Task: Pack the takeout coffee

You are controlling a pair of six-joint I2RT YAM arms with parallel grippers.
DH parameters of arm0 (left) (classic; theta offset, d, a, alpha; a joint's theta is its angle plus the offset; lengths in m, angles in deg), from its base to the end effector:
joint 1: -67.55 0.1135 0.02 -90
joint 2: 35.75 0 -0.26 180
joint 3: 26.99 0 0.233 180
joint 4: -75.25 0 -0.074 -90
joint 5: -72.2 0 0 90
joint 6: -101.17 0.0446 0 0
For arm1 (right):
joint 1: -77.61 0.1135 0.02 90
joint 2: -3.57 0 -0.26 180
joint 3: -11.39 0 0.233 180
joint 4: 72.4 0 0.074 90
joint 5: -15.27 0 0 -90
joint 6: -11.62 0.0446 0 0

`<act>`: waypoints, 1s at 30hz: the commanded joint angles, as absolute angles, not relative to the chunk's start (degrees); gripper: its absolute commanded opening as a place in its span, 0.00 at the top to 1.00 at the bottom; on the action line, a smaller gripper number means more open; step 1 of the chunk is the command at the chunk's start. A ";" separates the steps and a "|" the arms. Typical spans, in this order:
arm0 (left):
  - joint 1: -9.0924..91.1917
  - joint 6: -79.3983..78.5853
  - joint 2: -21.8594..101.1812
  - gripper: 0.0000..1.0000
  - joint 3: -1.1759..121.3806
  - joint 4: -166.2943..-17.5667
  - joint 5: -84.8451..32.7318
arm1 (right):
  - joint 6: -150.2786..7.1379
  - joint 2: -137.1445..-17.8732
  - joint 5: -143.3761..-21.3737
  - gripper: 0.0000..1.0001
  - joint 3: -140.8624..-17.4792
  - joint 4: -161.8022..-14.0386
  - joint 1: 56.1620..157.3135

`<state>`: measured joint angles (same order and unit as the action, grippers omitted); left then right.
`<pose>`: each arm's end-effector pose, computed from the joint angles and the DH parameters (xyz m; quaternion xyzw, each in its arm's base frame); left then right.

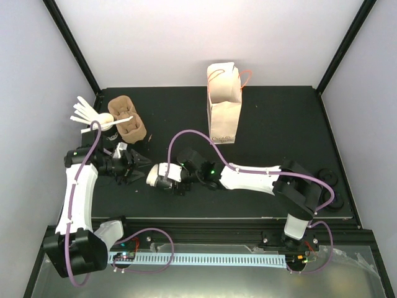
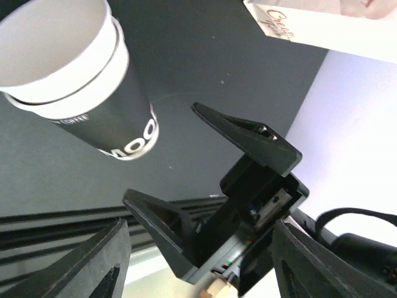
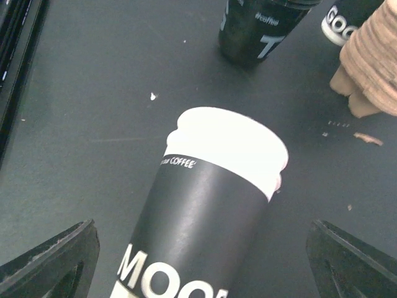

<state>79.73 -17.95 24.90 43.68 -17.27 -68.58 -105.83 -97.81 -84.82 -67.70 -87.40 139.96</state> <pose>0.1482 -0.0034 0.2809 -0.2729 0.8568 -0.4361 0.0348 0.1697 0.3408 0.2086 -0.6577 0.6047 0.2078 0.3982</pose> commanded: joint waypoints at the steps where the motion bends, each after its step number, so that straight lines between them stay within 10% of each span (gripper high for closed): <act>1: 79.46 -18.60 21.95 0.33 40.13 -23.50 -63.79 | -99.73 -97.77 -85.40 0.07 -68.83 -92.58 139.76; 18: 79.09 -19.33 23.27 0.34 32.22 -35.62 -61.17 | -87.47 -107.77 -87.59 0.07 -75.40 -103.17 136.41; 30: 79.08 -19.16 24.25 0.34 33.66 -35.65 -61.83 | -89.07 -107.72 -89.49 0.34 -77.23 -103.50 135.55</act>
